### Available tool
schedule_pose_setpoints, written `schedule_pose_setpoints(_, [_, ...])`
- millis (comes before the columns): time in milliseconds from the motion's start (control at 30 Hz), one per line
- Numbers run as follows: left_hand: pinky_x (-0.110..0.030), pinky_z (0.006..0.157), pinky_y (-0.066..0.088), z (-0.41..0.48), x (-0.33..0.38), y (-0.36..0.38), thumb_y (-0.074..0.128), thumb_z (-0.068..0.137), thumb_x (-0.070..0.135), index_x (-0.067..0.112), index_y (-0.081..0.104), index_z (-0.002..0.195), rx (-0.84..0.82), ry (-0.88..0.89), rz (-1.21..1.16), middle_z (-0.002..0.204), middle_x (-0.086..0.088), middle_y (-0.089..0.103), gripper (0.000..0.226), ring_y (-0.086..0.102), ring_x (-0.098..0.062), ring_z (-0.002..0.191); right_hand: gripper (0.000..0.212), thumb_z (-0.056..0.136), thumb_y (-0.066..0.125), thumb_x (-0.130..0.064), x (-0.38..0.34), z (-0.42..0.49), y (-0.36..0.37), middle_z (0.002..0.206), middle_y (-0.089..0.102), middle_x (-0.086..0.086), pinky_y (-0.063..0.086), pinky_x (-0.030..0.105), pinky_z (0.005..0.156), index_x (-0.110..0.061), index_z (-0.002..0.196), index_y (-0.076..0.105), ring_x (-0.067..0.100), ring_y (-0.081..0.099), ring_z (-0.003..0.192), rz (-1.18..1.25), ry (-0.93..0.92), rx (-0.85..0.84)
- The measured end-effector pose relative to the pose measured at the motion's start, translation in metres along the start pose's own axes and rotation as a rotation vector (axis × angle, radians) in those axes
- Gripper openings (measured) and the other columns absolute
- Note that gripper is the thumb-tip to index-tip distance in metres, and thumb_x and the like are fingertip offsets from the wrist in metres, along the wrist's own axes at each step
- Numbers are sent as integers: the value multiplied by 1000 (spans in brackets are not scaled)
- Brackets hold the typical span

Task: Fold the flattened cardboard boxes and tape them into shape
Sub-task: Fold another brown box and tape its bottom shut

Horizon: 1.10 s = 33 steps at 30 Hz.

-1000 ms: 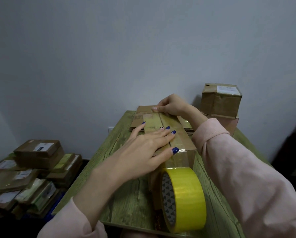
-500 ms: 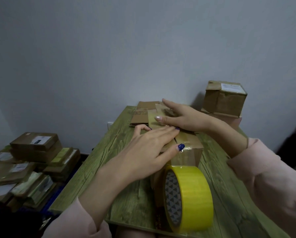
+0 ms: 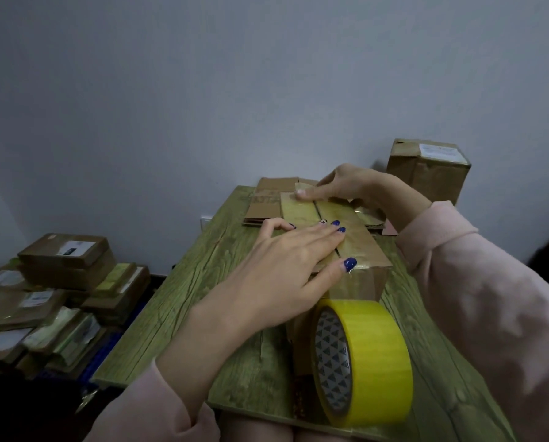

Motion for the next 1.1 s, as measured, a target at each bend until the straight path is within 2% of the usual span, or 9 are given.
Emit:
schedule_pose_setpoints(267, [-26,108,11,-1,-6,1,10,89,62,33,30,145,-35,-24,-38,151,19,26,66,16,13,134,51,81,67,-49,3,8,0,86,62,3,45,24,51,-4,107,65,17,60,71,78,37,129])
schedule_pose_setpoints(367, [-27,110,11,-4,-6,-2,14,89,61,34,30,145,-60,-36,-70,151,20,25,64,14,15,133,40,95,54,-36,13,13,1,90,69,8,55,36,72,0,104,70,33,68,84,22,-77,381])
schedule_pose_setpoints(433, [-27,111,11,-4,-6,-3,17,89,56,33,30,145,-65,-42,-93,151,20,25,62,16,11,136,35,95,54,-36,14,5,3,96,73,8,53,40,84,-7,101,73,28,67,91,22,-284,465])
schedule_pose_setpoints(533, [-26,110,10,-4,-7,-4,17,89,54,32,31,145,-59,-44,-109,151,20,25,61,15,10,137,30,92,57,-39,11,-10,8,94,74,9,52,39,80,-17,100,76,24,67,87,-140,-474,343])
schedule_pose_setpoints(700, [-20,107,9,-2,-3,-5,13,90,45,32,33,144,-74,-61,-195,150,20,28,59,16,14,134,32,94,54,-39,4,-8,14,103,72,7,38,25,66,-18,112,71,19,62,90,-362,-414,264])
schedule_pose_setpoints(833, [-19,109,16,7,-13,-19,15,102,37,33,46,137,-189,-112,-404,146,14,38,47,30,6,130,33,94,54,-39,8,-11,10,97,70,1,43,22,75,-15,106,72,13,61,89,-112,-345,132])
schedule_pose_setpoints(933, [-23,97,34,30,-27,-21,30,101,39,28,67,112,-162,-208,-511,126,5,60,40,48,-11,122,26,95,53,-26,20,-9,18,92,68,4,46,29,81,-8,94,71,14,60,85,-113,-267,52])
schedule_pose_setpoints(1000, [-35,104,31,45,-36,-9,30,101,37,24,56,128,-253,-210,-234,141,1,49,39,40,-18,131,25,96,49,-18,32,-6,30,97,69,10,46,31,82,-5,92,70,18,60,89,-107,-252,71])
schedule_pose_setpoints(1100, [-34,115,11,49,-47,17,26,102,36,25,21,149,-317,-144,-99,157,12,10,49,10,-6,144,27,97,49,-17,43,-6,33,105,68,7,47,26,81,-4,107,70,15,61,92,60,-273,120])
Point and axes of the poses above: each hand's wrist, its own z-axis towards the middle knuckle, its own y-axis out of the palm, x = y × z, the point moved 1 cm from there along z, towards the middle knuckle
